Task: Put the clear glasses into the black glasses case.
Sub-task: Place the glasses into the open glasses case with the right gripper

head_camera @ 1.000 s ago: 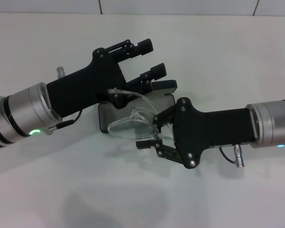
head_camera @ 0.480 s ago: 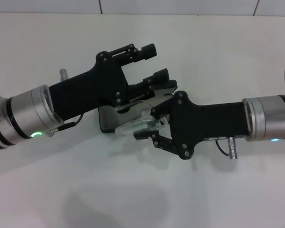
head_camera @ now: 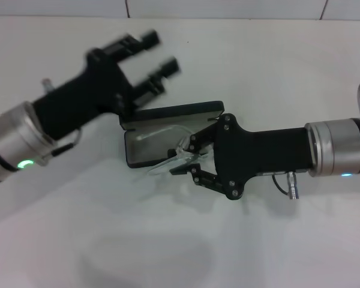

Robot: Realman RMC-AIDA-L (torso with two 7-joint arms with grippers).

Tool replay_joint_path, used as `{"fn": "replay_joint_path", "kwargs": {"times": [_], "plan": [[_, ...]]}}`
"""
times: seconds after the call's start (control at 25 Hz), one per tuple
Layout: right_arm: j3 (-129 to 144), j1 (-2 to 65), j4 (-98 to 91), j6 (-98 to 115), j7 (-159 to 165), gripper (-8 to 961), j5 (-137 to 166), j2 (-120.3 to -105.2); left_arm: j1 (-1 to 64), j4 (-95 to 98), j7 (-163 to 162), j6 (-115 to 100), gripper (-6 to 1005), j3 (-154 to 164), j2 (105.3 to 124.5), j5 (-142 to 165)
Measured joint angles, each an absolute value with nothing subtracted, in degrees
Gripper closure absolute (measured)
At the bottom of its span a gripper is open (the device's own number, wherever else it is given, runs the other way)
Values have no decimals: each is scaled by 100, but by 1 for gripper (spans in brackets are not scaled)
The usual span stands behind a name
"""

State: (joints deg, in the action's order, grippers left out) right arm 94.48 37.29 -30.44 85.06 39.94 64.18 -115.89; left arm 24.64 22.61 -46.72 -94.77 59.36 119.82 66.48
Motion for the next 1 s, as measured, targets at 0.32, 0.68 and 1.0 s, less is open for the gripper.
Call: {"fn": "replay_joint_path", "kwargs": {"times": [0.32, 0.68, 1.0], "plan": [[9950, 3023, -4604, 6103, 4309, 833, 6997, -11609, 2088, 2115, -4714, -9255, 437, 4992, 11965, 6289], [11824, 2717, -5707, 2804, 4411, 834, 7192, -11614, 2080, 2108, -4942, -8938, 437, 4992, 11953, 6271], [12369, 2825, -5566, 2146, 4605, 833, 7114, -11618, 2265, 2058, -5050, -8798, 437, 5026, 11953, 6315]]}}
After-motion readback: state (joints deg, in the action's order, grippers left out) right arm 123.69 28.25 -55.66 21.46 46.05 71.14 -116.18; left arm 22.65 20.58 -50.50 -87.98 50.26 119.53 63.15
